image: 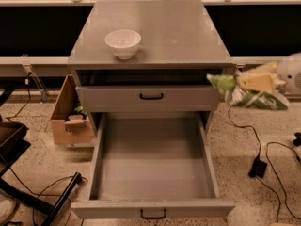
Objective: Place green jalapeno chip bag into middle drawer
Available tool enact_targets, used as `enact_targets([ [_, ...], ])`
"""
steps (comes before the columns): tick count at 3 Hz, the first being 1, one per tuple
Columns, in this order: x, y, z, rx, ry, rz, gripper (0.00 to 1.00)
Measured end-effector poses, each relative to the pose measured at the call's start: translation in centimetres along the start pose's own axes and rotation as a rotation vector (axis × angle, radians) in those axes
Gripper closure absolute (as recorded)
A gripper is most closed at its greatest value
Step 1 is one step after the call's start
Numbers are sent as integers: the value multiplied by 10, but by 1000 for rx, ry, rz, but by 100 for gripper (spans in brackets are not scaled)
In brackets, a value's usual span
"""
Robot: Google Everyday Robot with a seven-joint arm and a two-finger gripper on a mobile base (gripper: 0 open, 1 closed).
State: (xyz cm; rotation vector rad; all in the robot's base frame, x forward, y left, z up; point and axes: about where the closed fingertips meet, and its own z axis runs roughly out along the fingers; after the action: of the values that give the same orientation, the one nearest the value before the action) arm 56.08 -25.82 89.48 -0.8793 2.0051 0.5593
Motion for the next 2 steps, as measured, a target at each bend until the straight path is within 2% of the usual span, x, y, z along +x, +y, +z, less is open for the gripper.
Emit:
enact_targets([
  [1, 49, -11, 25, -82, 75, 76, 100],
  [2, 52, -5, 37, -93, 77, 77, 100],
])
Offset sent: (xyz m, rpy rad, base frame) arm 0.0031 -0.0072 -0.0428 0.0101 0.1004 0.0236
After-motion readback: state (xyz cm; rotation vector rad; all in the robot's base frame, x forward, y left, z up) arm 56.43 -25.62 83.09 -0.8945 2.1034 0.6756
